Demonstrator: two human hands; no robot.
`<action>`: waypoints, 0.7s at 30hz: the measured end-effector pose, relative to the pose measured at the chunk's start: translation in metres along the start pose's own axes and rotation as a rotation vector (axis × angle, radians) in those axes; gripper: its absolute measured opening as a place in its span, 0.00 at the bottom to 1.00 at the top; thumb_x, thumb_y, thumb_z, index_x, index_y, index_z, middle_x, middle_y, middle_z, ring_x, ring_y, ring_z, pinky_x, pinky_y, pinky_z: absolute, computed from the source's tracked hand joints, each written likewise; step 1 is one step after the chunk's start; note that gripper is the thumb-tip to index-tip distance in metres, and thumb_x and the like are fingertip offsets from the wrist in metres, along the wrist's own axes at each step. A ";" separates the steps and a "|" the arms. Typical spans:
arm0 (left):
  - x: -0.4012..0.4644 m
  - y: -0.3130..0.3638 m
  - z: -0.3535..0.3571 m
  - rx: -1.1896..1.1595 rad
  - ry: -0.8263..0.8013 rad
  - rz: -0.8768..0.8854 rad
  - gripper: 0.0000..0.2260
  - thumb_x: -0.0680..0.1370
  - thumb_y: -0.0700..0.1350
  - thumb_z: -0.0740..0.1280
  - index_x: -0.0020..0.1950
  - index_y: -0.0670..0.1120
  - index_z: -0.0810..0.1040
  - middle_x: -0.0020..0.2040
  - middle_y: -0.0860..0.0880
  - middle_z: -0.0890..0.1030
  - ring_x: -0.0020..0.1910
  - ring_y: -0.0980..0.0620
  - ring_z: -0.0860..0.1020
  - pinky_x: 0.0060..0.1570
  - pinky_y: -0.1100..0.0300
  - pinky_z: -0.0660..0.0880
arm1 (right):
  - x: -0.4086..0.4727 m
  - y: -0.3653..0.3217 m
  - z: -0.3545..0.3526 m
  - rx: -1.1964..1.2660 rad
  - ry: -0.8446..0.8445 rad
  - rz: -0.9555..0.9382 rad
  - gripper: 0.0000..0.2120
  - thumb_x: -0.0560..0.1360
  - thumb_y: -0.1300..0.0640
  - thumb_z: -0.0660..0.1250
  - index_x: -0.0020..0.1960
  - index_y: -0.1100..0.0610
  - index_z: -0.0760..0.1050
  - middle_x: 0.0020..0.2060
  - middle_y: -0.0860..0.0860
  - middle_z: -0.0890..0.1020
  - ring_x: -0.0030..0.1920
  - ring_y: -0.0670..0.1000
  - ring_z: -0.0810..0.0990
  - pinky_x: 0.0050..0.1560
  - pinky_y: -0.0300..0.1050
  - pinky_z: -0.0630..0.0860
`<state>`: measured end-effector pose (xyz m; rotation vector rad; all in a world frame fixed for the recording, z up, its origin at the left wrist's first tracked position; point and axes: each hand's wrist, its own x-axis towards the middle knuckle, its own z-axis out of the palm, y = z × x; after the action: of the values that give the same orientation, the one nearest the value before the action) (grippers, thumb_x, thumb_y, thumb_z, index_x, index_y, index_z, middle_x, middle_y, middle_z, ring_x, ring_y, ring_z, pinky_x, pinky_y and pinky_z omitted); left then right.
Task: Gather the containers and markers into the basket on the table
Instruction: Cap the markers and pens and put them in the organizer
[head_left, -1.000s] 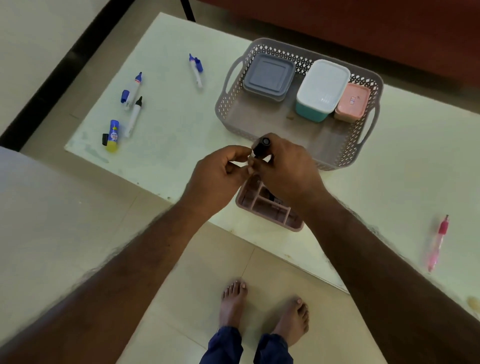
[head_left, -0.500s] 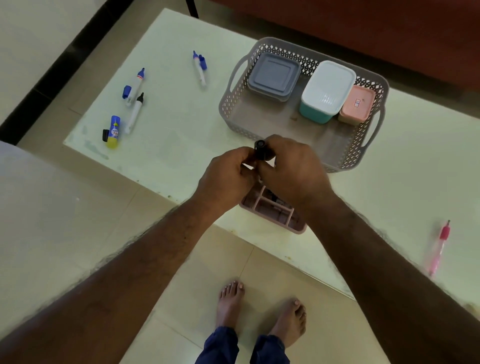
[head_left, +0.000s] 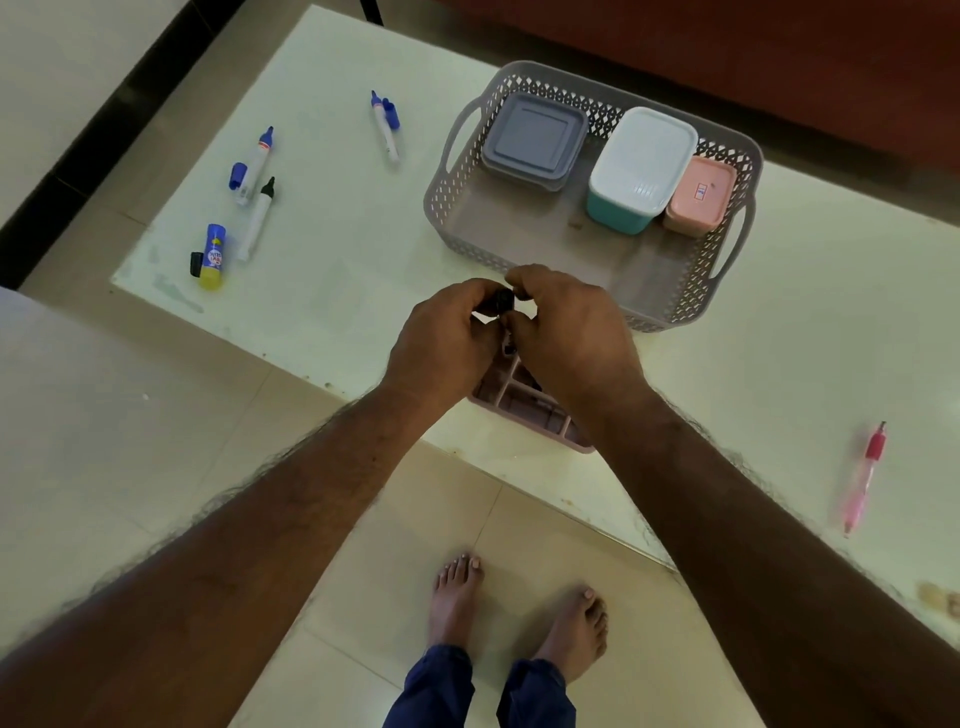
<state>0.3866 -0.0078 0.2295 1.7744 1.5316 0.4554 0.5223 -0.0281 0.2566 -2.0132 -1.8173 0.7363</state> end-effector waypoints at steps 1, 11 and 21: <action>0.001 -0.001 0.000 0.002 0.002 -0.007 0.11 0.80 0.45 0.67 0.62 0.51 0.78 0.56 0.56 0.82 0.42 0.65 0.78 0.43 0.74 0.69 | 0.000 0.000 0.000 -0.003 0.005 -0.006 0.20 0.79 0.57 0.65 0.71 0.51 0.71 0.65 0.50 0.79 0.59 0.53 0.80 0.62 0.48 0.75; 0.003 -0.003 -0.001 0.027 -0.009 -0.047 0.19 0.77 0.48 0.70 0.68 0.51 0.73 0.58 0.55 0.80 0.45 0.58 0.79 0.45 0.67 0.71 | -0.009 0.001 -0.008 0.050 0.059 -0.034 0.20 0.79 0.57 0.66 0.71 0.52 0.72 0.64 0.49 0.79 0.59 0.51 0.80 0.59 0.44 0.75; -0.006 -0.002 -0.003 0.024 0.000 -0.070 0.24 0.76 0.52 0.72 0.70 0.51 0.72 0.59 0.55 0.78 0.47 0.56 0.80 0.39 0.70 0.69 | -0.019 0.012 -0.013 0.100 0.141 0.000 0.18 0.77 0.57 0.69 0.66 0.53 0.76 0.59 0.49 0.82 0.54 0.50 0.82 0.54 0.44 0.79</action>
<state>0.3821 -0.0128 0.2311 1.7334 1.5999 0.4040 0.5390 -0.0470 0.2633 -1.9487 -1.6684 0.6538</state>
